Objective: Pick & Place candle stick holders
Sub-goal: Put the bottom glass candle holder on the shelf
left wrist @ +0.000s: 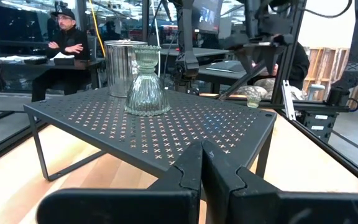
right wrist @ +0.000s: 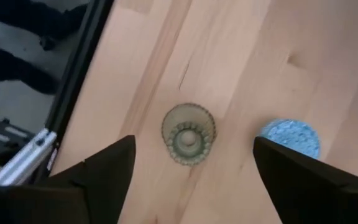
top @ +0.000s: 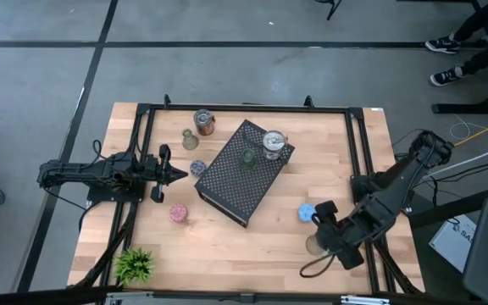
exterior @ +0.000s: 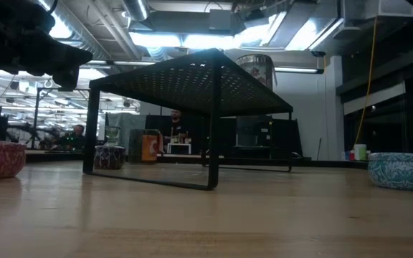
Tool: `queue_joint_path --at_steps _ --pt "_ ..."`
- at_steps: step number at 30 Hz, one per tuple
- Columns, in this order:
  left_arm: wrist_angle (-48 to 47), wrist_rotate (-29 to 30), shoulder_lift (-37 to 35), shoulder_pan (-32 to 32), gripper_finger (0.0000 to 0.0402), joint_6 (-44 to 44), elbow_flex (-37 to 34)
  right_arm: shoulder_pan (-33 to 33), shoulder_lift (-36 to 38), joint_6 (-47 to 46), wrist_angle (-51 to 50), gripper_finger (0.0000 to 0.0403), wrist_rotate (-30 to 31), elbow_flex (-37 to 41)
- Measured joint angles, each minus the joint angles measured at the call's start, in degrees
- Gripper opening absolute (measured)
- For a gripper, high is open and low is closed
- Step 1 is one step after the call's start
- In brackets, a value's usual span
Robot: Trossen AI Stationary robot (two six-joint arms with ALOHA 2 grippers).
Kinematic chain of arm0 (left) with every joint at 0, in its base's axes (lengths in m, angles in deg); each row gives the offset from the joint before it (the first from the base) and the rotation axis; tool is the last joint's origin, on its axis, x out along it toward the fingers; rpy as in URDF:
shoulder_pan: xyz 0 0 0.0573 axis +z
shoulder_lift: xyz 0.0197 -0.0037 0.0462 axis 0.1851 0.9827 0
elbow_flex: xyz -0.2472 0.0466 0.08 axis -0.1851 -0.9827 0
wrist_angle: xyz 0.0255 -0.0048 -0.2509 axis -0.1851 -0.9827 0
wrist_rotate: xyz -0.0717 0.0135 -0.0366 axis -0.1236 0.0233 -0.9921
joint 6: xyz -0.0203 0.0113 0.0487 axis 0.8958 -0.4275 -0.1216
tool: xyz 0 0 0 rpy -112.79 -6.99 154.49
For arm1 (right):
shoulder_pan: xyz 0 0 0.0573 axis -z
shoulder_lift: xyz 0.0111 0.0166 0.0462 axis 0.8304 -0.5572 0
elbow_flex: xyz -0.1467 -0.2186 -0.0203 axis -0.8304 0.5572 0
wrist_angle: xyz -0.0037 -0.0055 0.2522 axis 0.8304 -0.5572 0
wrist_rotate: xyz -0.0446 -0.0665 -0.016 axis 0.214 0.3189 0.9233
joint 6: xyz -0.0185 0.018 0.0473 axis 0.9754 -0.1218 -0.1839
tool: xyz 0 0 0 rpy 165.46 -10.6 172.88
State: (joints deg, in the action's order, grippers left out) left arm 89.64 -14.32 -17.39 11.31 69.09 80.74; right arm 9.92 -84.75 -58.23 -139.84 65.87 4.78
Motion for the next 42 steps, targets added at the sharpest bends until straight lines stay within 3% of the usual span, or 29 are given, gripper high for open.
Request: queue_joint_path --at_steps 27,35,42 --pt "0.0 0.0 0.0 -0.02 0.0002 0.0 -0.01 -1.57 -0.33 -4.72 19.83 0.0337 -0.2 17.27" --pt "0.0 0.0 0.0 0.0 0.0002 0.01 -0.01 -1.46 -0.35 -6.81 20.25 0.0335 -0.18 20.13" --pt "0.0 0.0 0.0 -0.01 0.0002 0.0 -0.01 -1.46 -0.35 -8.51 21.56 0.0309 -0.17 20.57"
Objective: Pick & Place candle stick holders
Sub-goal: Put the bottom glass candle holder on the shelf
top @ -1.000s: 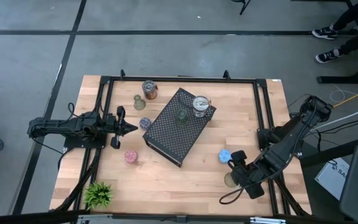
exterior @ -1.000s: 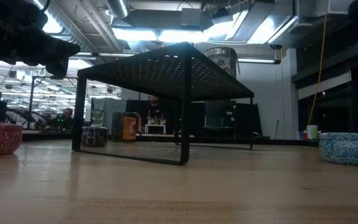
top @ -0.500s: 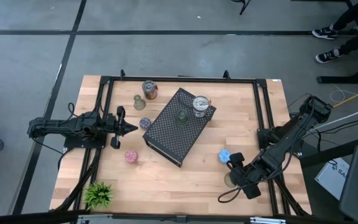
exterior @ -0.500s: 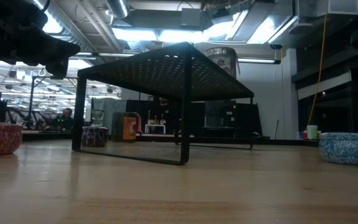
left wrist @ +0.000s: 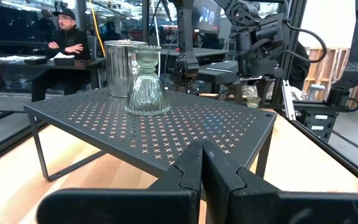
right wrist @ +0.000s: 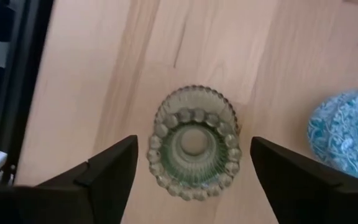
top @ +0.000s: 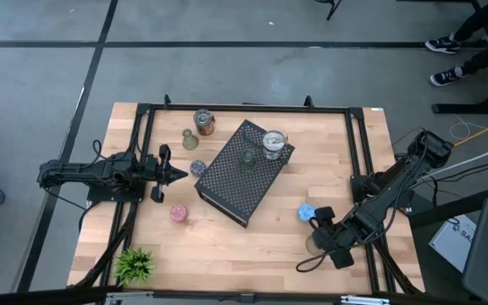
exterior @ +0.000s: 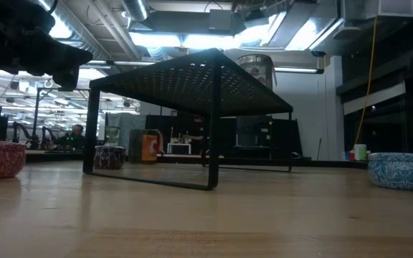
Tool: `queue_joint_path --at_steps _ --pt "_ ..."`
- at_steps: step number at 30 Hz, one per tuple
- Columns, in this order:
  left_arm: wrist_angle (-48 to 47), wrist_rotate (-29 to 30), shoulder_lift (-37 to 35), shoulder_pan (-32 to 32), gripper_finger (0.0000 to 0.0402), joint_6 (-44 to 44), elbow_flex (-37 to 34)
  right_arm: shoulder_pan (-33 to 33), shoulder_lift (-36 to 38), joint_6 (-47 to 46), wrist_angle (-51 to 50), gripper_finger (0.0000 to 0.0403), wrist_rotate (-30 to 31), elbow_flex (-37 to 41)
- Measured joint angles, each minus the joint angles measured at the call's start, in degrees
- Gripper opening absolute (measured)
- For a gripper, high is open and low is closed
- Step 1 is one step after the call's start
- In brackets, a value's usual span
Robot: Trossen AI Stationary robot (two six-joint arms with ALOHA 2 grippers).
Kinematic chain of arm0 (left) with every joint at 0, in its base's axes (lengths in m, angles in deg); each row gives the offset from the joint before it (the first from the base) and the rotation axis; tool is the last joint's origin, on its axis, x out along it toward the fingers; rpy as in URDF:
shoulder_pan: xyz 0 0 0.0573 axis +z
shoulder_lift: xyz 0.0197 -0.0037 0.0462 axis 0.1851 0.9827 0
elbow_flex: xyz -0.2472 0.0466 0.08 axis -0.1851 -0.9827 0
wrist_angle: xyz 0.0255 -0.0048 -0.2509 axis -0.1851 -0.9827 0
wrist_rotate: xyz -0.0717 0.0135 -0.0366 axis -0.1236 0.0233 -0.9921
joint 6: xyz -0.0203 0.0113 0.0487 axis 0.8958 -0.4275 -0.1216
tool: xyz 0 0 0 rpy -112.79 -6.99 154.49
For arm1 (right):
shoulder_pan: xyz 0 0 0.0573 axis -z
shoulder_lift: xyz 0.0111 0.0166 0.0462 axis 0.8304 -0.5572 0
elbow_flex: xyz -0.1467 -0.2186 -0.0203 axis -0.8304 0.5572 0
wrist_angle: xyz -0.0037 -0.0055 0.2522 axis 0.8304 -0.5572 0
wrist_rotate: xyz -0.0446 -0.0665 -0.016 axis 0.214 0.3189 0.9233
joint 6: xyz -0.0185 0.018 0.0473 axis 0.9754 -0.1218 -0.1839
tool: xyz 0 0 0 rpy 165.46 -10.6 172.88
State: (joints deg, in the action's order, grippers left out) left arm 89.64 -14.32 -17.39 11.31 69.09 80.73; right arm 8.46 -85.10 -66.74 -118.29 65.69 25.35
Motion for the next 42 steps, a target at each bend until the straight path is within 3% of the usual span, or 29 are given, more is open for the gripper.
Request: queue_joint_path --at_steps 16,35,42 --pt "0.0 0.0 0.0 0.01 0.0002 0.0 -0.01 0.0 0.0 0.18 1.5 0.0273 0.17 -0.02" --pt "0.0 0.0 0.0 0.0 0.0002 0.01 -0.01 0.0 0.0 0.01 1.67 0.0178 0.15 -0.02" --pt "0.0 0.0 0.0 -0.01 0.0002 0.01 -0.01 0.13 0.0 0.04 1.58 0.0174 0.81 -1.91"
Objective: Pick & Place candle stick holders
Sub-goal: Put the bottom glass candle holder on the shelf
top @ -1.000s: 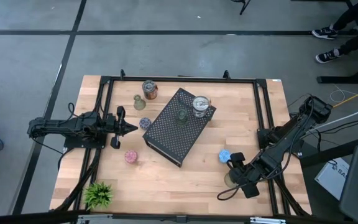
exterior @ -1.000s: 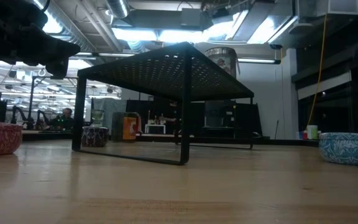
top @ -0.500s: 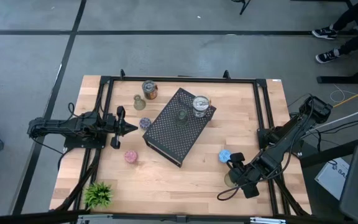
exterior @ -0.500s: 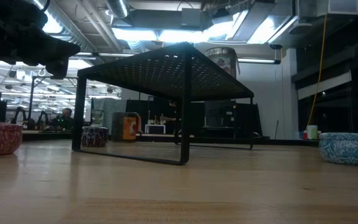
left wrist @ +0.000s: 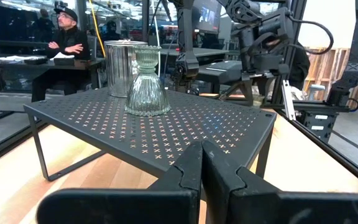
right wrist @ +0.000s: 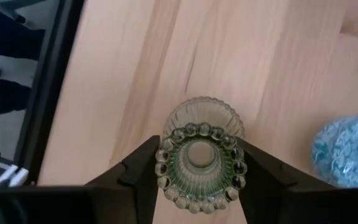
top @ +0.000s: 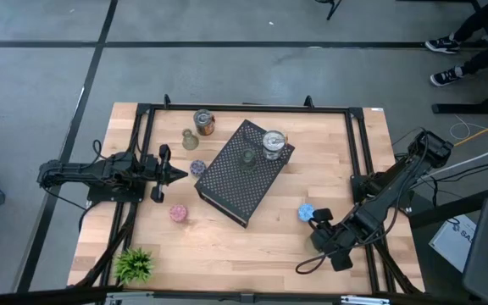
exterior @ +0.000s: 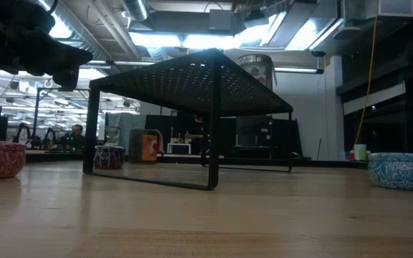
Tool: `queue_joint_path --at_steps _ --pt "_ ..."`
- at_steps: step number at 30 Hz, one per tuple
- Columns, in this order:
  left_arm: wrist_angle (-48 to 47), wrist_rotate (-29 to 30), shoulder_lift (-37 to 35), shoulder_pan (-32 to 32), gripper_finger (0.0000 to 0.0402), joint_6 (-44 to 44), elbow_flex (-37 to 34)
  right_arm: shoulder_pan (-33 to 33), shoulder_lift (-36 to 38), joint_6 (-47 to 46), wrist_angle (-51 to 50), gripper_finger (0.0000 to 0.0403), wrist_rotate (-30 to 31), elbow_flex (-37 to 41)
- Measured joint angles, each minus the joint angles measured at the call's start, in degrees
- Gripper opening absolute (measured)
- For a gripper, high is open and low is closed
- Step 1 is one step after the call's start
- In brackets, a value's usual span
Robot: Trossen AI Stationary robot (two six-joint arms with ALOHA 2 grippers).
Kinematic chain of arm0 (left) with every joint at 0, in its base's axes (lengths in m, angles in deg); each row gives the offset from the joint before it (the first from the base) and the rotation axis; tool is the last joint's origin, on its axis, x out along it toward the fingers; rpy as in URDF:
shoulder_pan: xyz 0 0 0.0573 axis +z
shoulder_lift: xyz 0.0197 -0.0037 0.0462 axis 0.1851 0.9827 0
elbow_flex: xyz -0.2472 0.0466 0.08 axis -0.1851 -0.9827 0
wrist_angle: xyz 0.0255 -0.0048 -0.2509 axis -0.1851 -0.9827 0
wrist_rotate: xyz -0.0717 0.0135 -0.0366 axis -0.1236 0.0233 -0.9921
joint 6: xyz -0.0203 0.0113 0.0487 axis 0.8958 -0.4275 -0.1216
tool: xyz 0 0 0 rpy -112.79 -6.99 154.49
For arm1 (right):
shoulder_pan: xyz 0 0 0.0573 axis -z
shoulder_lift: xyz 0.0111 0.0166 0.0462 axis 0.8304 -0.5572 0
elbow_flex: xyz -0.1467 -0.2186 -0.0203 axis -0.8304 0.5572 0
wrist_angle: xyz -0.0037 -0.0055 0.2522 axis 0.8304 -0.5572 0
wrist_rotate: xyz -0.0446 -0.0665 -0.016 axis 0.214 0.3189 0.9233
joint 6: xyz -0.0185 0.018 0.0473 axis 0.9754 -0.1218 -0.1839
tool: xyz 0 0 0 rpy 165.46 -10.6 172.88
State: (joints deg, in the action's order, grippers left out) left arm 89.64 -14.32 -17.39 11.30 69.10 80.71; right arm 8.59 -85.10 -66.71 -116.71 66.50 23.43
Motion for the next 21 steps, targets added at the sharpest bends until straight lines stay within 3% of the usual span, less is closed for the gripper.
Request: queue_joint_path --at_steps 8,21 --pt "0.0 0.0 0.0 0.01 0.0002 0.0 0.0 2.15 0.0 0.15 -1.19 0.0173 0.32 -2.64" --pt "0.0 0.0 0.0 0.01 0.0002 -0.01 0.02 12.1 0.0 0.17 -14.62 0.0172 -5.31 -15.65"
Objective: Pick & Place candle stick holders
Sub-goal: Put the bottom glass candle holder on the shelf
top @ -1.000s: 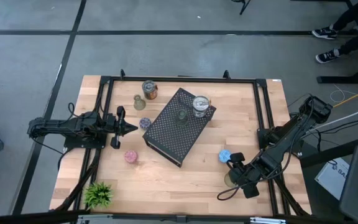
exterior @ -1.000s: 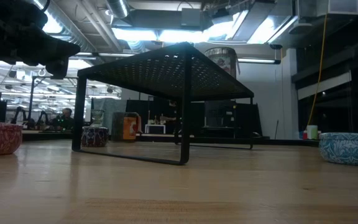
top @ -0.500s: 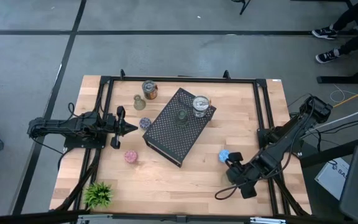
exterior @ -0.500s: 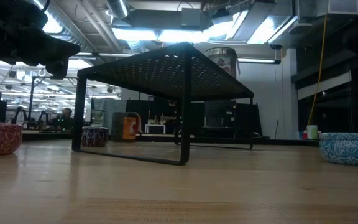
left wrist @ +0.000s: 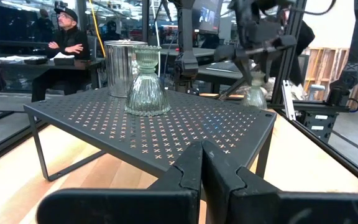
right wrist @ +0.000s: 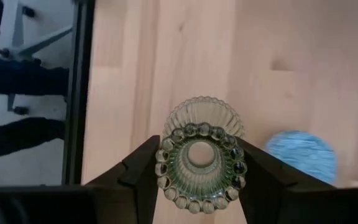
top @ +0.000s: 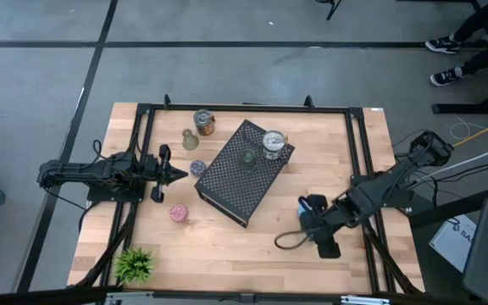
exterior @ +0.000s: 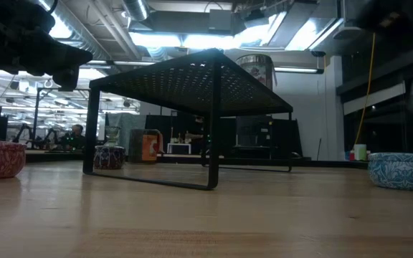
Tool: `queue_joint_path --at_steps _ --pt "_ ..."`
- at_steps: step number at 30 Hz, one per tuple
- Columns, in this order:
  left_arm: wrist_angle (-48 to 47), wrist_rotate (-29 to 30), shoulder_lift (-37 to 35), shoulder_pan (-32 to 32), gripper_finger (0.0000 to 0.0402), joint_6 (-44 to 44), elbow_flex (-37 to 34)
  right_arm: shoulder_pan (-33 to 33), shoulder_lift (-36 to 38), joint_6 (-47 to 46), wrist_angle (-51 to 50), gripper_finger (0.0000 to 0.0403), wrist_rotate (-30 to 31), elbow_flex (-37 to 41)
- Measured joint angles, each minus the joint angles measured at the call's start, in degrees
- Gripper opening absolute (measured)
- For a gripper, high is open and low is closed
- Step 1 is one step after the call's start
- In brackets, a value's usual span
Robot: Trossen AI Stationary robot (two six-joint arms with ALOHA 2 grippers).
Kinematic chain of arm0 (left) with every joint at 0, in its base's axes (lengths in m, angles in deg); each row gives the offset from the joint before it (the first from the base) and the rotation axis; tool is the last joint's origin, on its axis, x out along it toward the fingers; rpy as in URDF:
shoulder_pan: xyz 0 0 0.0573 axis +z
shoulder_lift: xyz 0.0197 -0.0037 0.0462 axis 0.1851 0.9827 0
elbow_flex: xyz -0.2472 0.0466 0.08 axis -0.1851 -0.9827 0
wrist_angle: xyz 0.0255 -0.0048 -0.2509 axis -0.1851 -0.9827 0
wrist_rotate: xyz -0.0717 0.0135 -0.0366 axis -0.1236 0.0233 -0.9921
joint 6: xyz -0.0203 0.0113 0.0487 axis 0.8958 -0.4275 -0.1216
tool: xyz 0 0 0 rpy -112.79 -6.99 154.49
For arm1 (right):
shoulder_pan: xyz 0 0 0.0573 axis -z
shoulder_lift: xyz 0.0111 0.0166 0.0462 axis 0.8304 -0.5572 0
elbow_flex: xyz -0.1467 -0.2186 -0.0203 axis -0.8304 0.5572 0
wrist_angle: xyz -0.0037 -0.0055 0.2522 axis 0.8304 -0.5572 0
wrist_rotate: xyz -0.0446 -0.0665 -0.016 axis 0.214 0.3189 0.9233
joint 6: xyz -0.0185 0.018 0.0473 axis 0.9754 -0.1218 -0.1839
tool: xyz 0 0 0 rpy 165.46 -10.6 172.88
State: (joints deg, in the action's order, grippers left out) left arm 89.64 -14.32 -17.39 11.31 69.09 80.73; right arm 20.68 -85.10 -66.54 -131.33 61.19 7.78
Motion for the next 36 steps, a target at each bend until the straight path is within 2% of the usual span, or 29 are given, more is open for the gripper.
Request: queue_joint_path --at_steps 9,19,24,30,36 --pt "0.0 0.0 0.0 0.0 0.0002 0.01 -0.01 9.91 -2.23 0.92 -11.02 0.0172 -0.02 -11.6" --pt "0.0 0.0 -0.02 0.0 0.0002 0.01 0.0 21.37 -12.22 4.31 -23.47 0.0172 -0.04 -30.48" --pt "0.0 0.0 -0.02 0.0 0.0002 0.0 -0.02 26.5 -17.26 4.31 -26.2 0.0172 -0.01 -38.57" --pt "0.0 0.0 -0.02 0.0 0.0002 0.0 0.0 29.86 -22.2 4.31 -26.36 0.0172 0.11 -44.0" --pt "0.0 0.0 -0.01 -0.01 0.0002 0.01 -0.01 31.33 -24.53 4.31 -25.93 0.0171 0.13 -44.73"
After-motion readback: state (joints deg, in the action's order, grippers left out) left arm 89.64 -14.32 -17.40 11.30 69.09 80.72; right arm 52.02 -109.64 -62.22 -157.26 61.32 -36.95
